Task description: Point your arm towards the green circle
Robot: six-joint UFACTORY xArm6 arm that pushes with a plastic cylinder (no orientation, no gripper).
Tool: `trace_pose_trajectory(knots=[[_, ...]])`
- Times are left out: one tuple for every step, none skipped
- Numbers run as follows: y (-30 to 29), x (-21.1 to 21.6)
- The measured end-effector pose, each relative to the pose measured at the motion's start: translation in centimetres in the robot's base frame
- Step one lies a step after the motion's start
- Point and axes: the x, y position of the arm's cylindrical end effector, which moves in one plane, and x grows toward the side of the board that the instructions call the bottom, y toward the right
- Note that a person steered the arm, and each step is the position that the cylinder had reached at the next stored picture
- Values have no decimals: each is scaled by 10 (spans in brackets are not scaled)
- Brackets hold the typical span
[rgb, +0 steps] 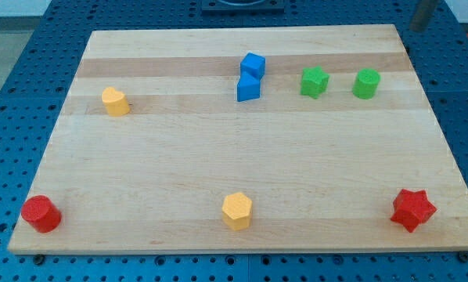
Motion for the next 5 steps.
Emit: trace_pose_trajectory(knots=[[0, 0], [-79, -7], [-101, 61], [-138, 116], [-227, 145]])
